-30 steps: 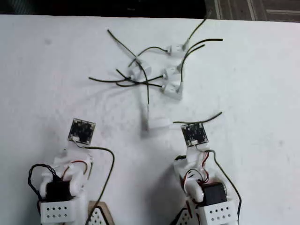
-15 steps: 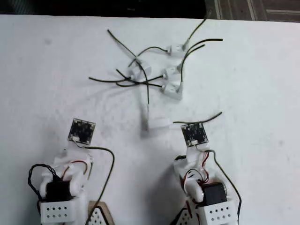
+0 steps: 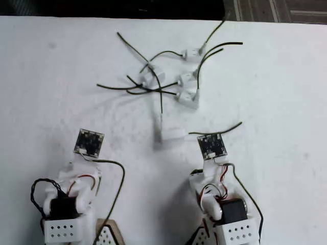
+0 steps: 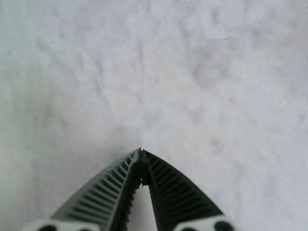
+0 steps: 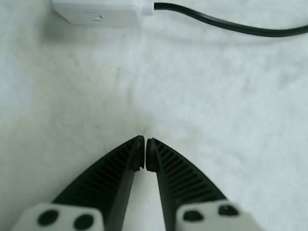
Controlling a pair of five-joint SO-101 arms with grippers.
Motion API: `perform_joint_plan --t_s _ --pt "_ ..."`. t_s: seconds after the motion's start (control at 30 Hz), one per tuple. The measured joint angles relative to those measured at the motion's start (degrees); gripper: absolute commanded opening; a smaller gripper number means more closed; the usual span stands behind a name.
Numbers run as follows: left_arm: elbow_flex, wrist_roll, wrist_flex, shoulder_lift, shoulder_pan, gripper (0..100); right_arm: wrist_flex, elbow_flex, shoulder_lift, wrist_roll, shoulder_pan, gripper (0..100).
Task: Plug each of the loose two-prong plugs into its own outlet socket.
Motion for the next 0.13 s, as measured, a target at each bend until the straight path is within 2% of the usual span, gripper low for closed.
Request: perform_joint_plan --t_s 0.13 --pt "0.0 0.0 0.0 0.0 0.0 2 0.0 0.0 0.0 0.0 0.0 1.9"
